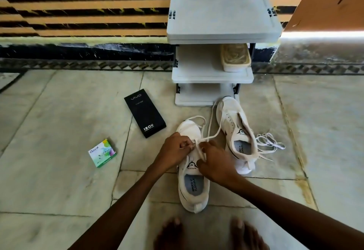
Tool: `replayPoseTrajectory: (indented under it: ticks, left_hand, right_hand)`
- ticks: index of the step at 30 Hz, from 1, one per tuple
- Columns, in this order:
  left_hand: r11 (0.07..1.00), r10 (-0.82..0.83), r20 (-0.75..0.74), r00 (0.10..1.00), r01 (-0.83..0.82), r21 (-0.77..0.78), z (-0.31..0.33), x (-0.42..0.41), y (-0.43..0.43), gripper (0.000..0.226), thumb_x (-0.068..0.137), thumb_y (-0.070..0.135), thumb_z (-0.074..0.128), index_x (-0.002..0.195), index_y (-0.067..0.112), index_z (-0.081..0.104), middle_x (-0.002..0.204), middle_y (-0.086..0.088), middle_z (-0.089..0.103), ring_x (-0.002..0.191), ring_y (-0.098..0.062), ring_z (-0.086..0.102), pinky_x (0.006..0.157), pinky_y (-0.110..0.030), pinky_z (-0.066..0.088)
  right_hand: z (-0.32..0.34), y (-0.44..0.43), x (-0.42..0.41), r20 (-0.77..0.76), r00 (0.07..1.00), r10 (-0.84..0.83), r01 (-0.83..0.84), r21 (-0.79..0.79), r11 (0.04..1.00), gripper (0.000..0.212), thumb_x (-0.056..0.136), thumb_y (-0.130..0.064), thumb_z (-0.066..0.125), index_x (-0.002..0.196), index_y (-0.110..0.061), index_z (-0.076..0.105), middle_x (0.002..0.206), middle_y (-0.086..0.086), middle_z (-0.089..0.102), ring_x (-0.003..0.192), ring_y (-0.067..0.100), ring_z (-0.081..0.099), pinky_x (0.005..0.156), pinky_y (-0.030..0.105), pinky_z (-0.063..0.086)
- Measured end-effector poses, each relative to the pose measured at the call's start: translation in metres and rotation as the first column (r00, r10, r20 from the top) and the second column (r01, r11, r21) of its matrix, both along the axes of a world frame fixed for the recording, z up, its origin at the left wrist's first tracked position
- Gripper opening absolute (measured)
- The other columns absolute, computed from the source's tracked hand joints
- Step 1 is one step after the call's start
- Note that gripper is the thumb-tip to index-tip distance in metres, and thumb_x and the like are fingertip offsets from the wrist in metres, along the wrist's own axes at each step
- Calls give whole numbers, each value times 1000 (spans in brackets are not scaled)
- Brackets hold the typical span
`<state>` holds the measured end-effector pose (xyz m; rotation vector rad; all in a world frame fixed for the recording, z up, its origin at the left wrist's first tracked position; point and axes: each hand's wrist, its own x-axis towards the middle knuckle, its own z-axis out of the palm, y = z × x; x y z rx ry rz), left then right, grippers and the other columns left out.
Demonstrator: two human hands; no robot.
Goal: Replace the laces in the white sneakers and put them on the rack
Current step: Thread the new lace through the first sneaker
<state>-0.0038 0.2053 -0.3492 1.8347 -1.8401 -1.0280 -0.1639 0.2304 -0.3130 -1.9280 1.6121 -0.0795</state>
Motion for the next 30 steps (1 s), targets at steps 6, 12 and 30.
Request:
replayPoseTrajectory:
  ticks: [6,12,30]
  left_hand:
    - [995,95,-122,988,-92,29,-13,-7,8,7,91,27,65,88,24,70,92,4,46,82,-7,52,73,-18,41]
    - [980,199,-169,965,-197,34,-19,-15,14,5,91,30,66,89,26,69,100,4,45,93,-14,58,83,-25,48]
    - [977,195,-201,960,-207,-45,-15,-20,14,13,88,22,69,78,30,66,94,-2,61,81,-7,57,73,-16,46]
  right_hand:
    - [-3,-2,-4,132,988,-86,87,-4,996,42,80,-15,63,122,-11,61,120,7,60,104,25,59,81,30,45]
    - [-5,-3,-6,221,965,-142,139,30,990,39,78,-11,65,117,-12,63,113,6,64,95,23,61,80,34,50]
    - [-23,3,-4,217,972,-91,92,2,996,60,77,-28,71,134,-21,52,128,-4,53,94,14,61,70,20,38]
